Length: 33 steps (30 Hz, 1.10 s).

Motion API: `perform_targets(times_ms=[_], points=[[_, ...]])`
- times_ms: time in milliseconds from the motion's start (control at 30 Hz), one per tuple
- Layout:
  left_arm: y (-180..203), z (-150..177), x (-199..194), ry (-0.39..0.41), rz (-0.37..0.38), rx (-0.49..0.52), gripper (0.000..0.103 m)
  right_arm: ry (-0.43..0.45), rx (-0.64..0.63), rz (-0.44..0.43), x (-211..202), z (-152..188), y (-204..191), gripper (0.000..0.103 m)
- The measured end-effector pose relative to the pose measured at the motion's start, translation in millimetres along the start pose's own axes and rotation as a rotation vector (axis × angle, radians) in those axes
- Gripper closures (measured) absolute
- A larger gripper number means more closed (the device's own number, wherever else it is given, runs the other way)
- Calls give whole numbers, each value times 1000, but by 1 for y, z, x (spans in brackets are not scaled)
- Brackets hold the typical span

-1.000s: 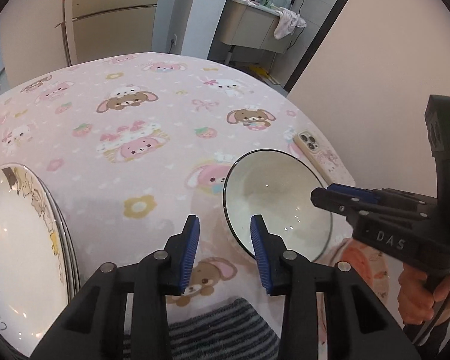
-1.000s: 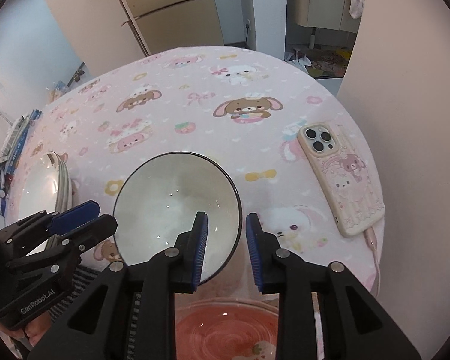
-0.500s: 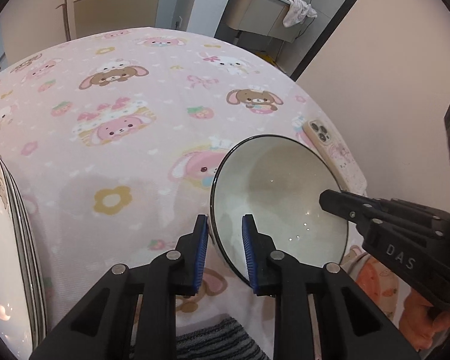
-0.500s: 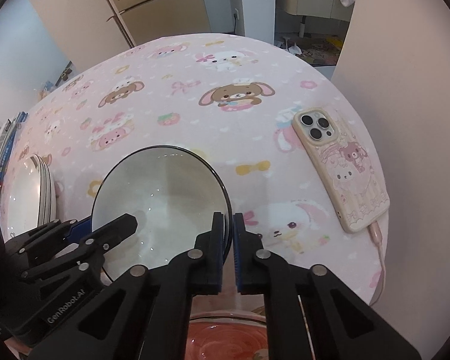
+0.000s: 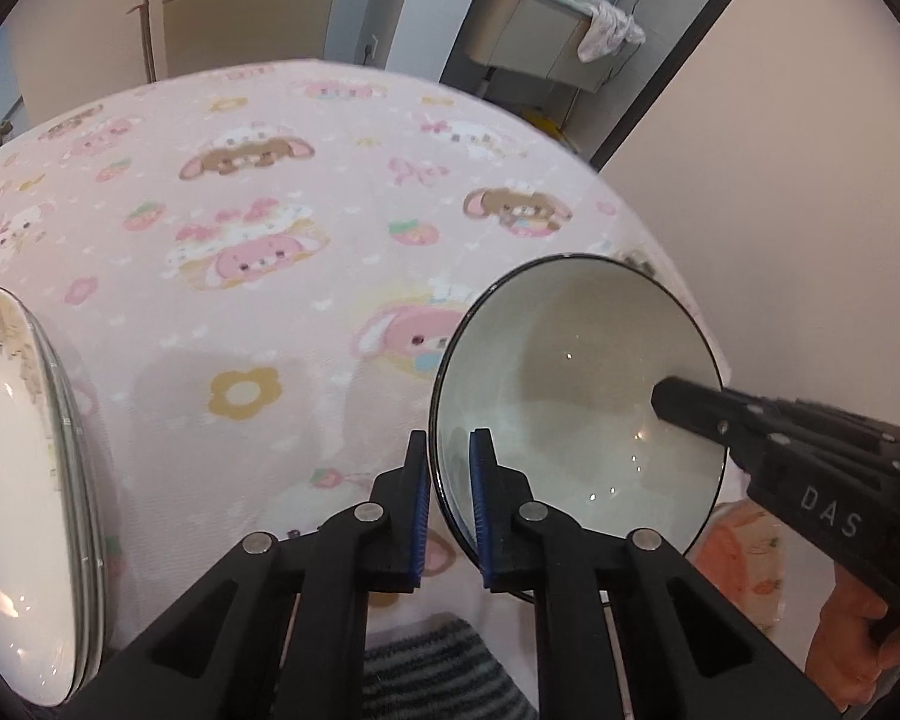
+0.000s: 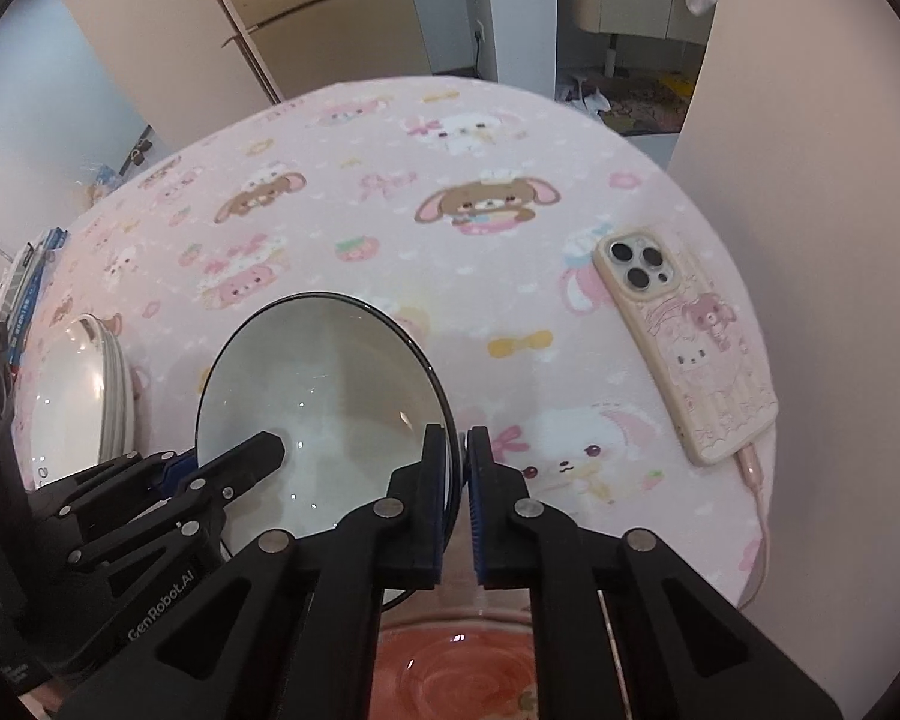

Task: Organize plates and bowls
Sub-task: 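Lift the white bowl and carry it over the nested pink bowls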

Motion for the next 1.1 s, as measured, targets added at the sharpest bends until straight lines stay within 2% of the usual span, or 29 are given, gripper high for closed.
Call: perform_targets(times_ms=[300,567,667,867,1000,1100], points=[[43,-15,-75,135,48,73,90,111,10,-44,-76,-4,1,96],[81,10,-110,182,97,145,90,164,10,-22,-125,24,18,96],[85,23,-115,189,118,146,90,153,19,-40,-130,39,23,96],[89,59,-104,175,99,179,90,148,42,-54,-120,68,33,96],[87,66,-91,134,120,169,90,100,65,-63,-106,85,41,96],[86,68,-87,138,111,176,90,80,60,-51,-100,93,42,96]])
Point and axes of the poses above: each gripper's, at about its wrist camera, not at the fingertips, and x roughly the way its jaws point, y to its right, z to its underside, the point moved 10 cm from there along x, roughly the way its jaws point, and after that the axes turned 8 degrees about y, right-handed, at the moved point
